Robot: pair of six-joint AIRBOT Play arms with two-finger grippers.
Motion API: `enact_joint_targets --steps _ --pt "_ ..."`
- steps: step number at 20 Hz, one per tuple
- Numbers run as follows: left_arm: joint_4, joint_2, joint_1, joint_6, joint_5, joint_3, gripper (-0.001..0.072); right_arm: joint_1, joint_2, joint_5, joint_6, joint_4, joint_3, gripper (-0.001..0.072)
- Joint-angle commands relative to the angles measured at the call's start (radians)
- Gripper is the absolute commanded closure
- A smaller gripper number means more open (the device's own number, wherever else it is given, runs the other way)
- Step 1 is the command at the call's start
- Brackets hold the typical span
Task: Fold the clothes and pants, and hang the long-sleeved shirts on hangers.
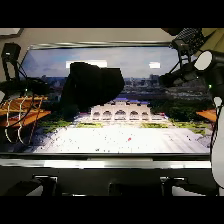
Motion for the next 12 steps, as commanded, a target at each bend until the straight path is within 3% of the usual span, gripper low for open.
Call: enact_joint_targets --steps 1,12 --pt "0.0 0.0 0.001 0.0 0.0 0.0 0.0673 -0.001 0.0 0.0 0.0 0.0 0.0 0.0623" --pt "0.0 0.0 0.001 0.0 0.053 0.0 0.0673 -0.001 0.0 0.0 0.0 0.0 0.0 0.0623"
